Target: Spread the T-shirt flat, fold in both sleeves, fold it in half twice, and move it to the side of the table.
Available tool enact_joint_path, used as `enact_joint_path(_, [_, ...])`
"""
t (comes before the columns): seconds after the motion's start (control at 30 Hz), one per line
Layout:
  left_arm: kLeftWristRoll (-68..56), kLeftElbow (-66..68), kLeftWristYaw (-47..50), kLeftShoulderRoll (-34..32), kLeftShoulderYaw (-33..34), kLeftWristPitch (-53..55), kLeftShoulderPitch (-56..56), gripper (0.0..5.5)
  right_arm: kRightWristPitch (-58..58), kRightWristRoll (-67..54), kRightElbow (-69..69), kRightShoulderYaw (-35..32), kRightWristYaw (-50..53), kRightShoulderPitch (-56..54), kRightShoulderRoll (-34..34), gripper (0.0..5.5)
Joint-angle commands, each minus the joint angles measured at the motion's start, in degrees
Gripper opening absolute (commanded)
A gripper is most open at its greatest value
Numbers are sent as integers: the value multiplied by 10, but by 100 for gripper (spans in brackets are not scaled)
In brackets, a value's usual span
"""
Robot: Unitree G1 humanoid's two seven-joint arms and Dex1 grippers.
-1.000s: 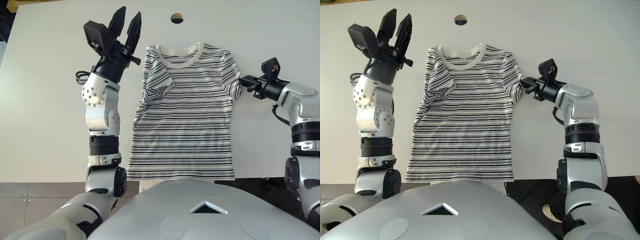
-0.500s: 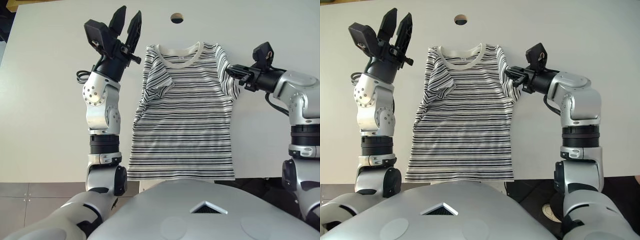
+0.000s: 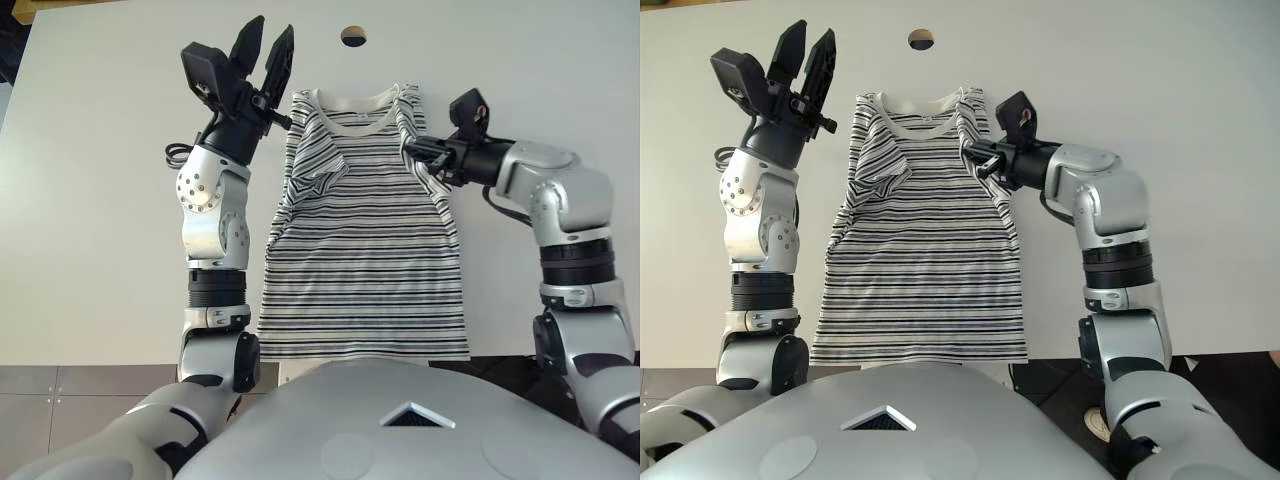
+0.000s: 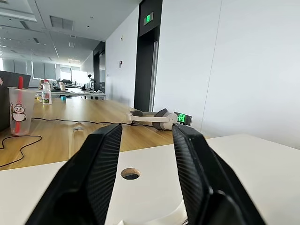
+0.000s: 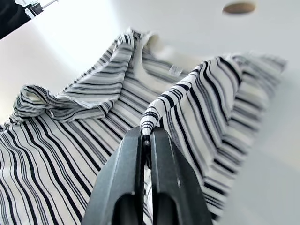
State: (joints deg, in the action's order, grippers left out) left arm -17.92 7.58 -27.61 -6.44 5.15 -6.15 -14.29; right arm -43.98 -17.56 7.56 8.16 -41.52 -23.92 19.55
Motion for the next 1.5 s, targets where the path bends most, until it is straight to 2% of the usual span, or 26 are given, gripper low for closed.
enact_joint_path(0.03, [0, 14, 4, 5, -3, -2, -12, 201, 26, 12, 56, 6, 5, -25, -21, 13])
enact_joint_path(0.13, [2, 27, 2, 9, -4, -6, -14, 201, 35, 1, 68, 2, -11, -29, -28, 41])
enact_joint_path(0.4, [0, 42, 1, 9, -1, -12, -17, 201, 35, -10, 53, -2, -36, -32, -28, 178])
enact_joint_path(0.6, [-1, 45, 1, 8, 0, -10, -20, 201, 50, -13, 54, -6, -49, -37, -33, 180])
enact_joint_path(0.77, [-1, 54, -1, 9, 0, -13, -24, 201, 363, 190, 212, 106, 13, -81, -10, 180])
enact_joint_path(0.97, [2, 48, -4, 11, -6, -16, -14, 201, 517, 312, 458, 163, 109, -155, -55, 180])
enact_joint_path(1.1, [4, 42, -4, 11, -8, -18, -6, 201, 545, 334, 583, 155, 159, -201, -74, 180])
enact_joint_path(1.23, [6, 39, -3, 12, -10, -19, 1, 201, 550, 336, 644, 137, 191, -232, -81, 180])
enact_joint_path(1.4, [13, 31, -7, 3, -13, -24, 8, 201, 588, 318, 650, 110, 175, -232, -88, 180])
enact_joint_path(1.5, [15, 11, -20, -11, -13, -37, 8, 201, 706, 242, 573, 55, 97, -225, -90, 180])
